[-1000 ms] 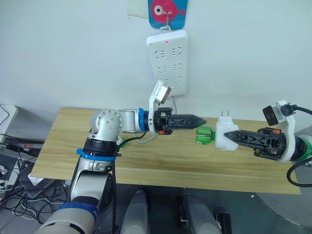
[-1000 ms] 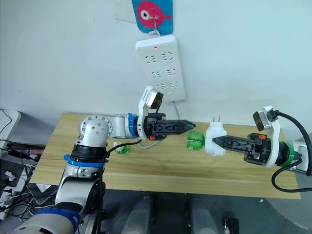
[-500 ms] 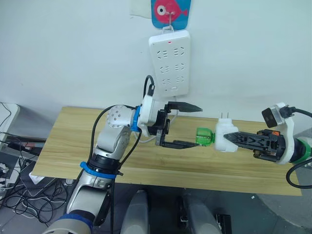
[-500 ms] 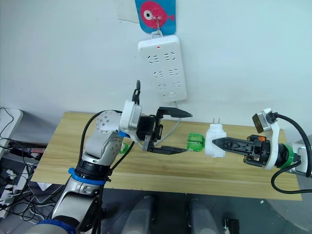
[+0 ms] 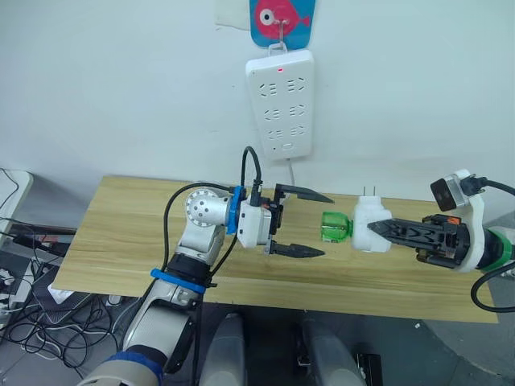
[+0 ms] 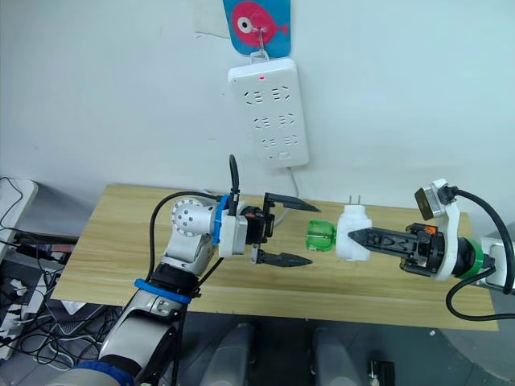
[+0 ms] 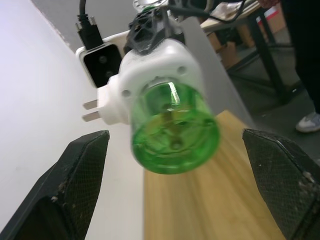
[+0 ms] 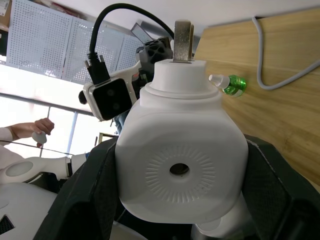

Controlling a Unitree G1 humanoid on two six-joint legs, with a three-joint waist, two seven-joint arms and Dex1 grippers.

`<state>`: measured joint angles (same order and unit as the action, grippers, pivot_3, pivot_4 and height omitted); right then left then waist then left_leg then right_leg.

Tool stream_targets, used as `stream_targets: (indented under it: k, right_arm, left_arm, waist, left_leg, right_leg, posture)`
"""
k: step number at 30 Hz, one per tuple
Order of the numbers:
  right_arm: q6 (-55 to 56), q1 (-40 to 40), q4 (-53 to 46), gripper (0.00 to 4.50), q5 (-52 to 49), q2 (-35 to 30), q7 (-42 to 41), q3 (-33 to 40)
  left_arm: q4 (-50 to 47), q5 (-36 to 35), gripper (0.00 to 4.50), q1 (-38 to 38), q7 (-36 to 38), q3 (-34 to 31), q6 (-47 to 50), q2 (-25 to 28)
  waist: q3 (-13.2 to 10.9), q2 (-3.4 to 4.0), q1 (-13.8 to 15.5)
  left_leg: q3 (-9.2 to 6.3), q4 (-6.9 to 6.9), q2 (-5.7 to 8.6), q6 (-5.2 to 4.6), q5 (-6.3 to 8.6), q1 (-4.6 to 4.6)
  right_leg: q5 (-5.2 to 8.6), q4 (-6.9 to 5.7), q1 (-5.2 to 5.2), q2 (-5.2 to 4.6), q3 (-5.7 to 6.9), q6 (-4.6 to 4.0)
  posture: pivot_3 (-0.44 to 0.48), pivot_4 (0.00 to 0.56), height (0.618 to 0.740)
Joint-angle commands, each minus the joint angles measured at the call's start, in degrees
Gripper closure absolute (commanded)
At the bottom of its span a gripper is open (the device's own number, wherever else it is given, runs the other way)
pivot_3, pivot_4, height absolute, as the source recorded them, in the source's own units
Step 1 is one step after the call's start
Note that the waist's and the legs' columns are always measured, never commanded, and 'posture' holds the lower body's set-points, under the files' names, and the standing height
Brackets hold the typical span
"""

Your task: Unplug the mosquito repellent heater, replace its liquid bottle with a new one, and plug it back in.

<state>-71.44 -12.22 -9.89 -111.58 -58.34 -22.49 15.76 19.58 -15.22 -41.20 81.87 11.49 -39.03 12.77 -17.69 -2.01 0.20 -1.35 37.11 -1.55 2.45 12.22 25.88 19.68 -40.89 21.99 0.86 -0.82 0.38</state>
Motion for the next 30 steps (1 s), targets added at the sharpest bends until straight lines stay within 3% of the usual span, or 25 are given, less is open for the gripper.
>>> stream_targets:
  k: [1, 12, 15, 20, 25, 28, 30]
  right_arm:
    - [0.6, -0.3, -1.3, 1.52, -1.4, -0.1, -0.9, 1.5]
    - [0.2, -1.5, -0.4, 1.52, -1.4, -0.1, -0.7, 1.2]
    - [0.3, -1.5, -0.6, 1.52, -1.4, 0.0, -0.8, 1.1]
    - [0.2, -1.6, -0.6, 1.52, -1.4, -0.1, -1.0, 0.9]
    - [0.5, -1.2, -1.1, 1.52, -1.4, 0.1, -0.9, 1.0]
    - [0.6, -1.2, -1.1, 1.52, -1.4, 0.0, -0.7, 1.1]
    - [0.9, -1.2, -1.2, 1.52, -1.4, -0.2, -0.3, 1.3]
  left_arm:
    - [0.8, 0.4, 0.03, -1.2, -2.7, 0.4, -3.7, -0.9]
    - [1.5, -0.8, 0.03, -1.0, -4.6, 2.4, -7.0, -0.6]
    - [1.6, -1.1, 0.62, -0.9, -4.4, 2.8, -6.9, -0.6]
    - [1.6, -1.7, 2.17, -1.1, -4.8, 3.2, -7.2, -0.9]
    - [1.6, -2.3, 2.24, -1.1, -4.6, 3.4, -6.5, -0.9]
    - [-1.0, -5.9, 2.24, -0.6, -4.4, 3.5, 3.8, -0.6]
    - [-5.8, -11.3, 2.24, -0.5, -5.9, 3.6, 20.9, 0.9]
  waist:
    - [0.0, 0.00, 0.0]
    - [0.0, 0.00, -0.1]
    - [0.0, 0.00, -0.2]
    - [0.0, 0.00, -0.2]
    - [0.0, 0.00, -0.2]
    - [0.0, 0.00, -0.2]
    - [0.0, 0.00, -0.3]
  left_leg:
    - [0.00, 0.00, 0.00, 0.00, 0.00, 0.00]
    - [0.00, 0.00, 0.00, 0.00, 0.00, 0.00]
    - [-0.01, 0.00, -0.01, 0.00, 0.00, -0.01]
    - [-0.01, 0.00, 0.00, 0.00, 0.00, -0.01]
    - [-0.01, 0.00, -0.01, 0.00, 0.00, -0.01]
    - [-0.01, 0.00, 0.00, 0.00, 0.00, -0.01]
    - [-0.02, 0.00, -0.01, 0.00, 0.00, 0.00]
  right_leg:
    - [0.00, 0.00, 0.00, 0.00, 0.00, 0.00]
    - [0.00, -0.02, 0.00, 0.00, 0.01, 0.00]
    - [0.00, -0.03, 0.00, 0.00, 0.01, 0.00]
    - [0.00, -0.02, 0.00, 0.01, 0.00, 0.00]
    - [0.00, -0.03, 0.00, 0.01, 0.00, 0.00]
    - [0.00, -0.03, 0.00, 0.00, 0.00, 0.00]
    - [0.00, -0.03, 0.00, 0.01, 0.00, 0.00]
  posture:
    - [0.014, 0.301, 0.740]
    - [0.008, 0.307, 0.740]
    - [0.005, 0.309, 0.740]
    - [0.002, 0.312, 0.740]
    - [0.002, 0.311, 0.740]
    - [-0.001, 0.311, 0.740]
    - [-0.002, 0.312, 0.740]
